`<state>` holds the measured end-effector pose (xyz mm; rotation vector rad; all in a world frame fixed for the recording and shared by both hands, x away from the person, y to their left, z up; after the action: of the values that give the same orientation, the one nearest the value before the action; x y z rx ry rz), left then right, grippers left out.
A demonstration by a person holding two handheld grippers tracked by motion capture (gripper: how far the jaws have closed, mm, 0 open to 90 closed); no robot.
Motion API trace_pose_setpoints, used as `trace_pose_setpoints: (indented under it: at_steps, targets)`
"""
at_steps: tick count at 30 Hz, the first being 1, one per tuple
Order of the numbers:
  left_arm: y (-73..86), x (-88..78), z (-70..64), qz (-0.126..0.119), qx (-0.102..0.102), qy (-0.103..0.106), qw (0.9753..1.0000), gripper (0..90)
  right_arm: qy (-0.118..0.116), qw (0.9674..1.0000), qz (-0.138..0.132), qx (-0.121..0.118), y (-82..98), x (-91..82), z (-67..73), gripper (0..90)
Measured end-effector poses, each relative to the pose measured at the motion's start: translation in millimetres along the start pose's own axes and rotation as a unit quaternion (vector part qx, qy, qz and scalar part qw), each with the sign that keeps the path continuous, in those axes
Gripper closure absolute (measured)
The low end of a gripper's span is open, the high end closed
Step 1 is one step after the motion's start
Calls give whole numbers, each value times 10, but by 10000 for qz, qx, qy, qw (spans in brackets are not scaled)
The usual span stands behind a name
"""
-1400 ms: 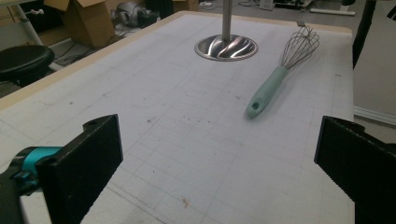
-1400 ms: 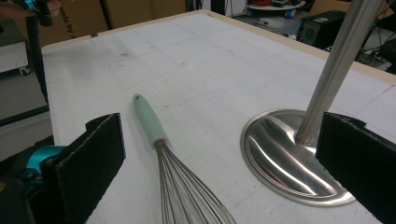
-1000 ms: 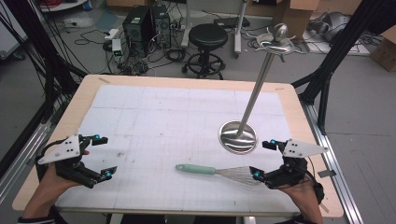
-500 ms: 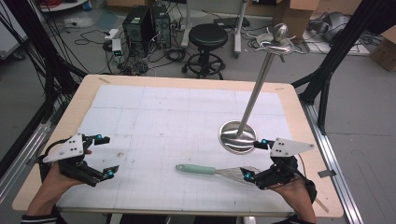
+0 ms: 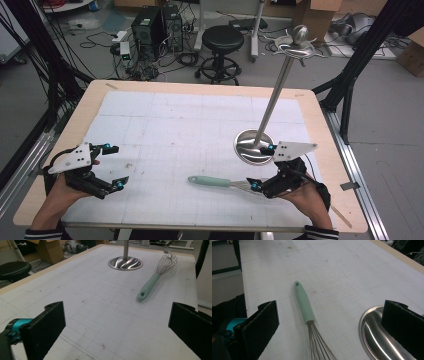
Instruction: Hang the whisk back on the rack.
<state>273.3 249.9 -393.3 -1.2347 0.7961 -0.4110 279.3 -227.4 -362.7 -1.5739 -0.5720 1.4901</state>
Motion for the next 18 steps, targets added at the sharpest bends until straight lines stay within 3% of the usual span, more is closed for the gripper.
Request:
trace_pose_setpoints:
  at_steps: [7, 14, 18]
  targets:
    - [1, -2, -1, 9, 22, 11, 10000, 17, -202, 9992, 314, -104, -113, 135, -23, 5]
    - [-2, -1, -6, 24, 33, 14, 10000, 17, -488, 9959, 742, -193, -172, 341, -24, 5]
    - [-5, -1, -17, 14, 8, 64, 10000, 17, -518, 9948, 845, -221, -213, 424, -30, 5]
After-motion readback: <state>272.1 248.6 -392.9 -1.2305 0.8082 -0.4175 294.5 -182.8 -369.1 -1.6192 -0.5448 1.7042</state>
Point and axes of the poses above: each handheld gripper's, and its own axes: x roughly forward along the jaws, y roughly out of its underside, z roughly to its left, the point moved 3 cm from there along x, roughly forward along the jaws, and after that the axes turned 14 degrees about -y, right-handed, at the moved point
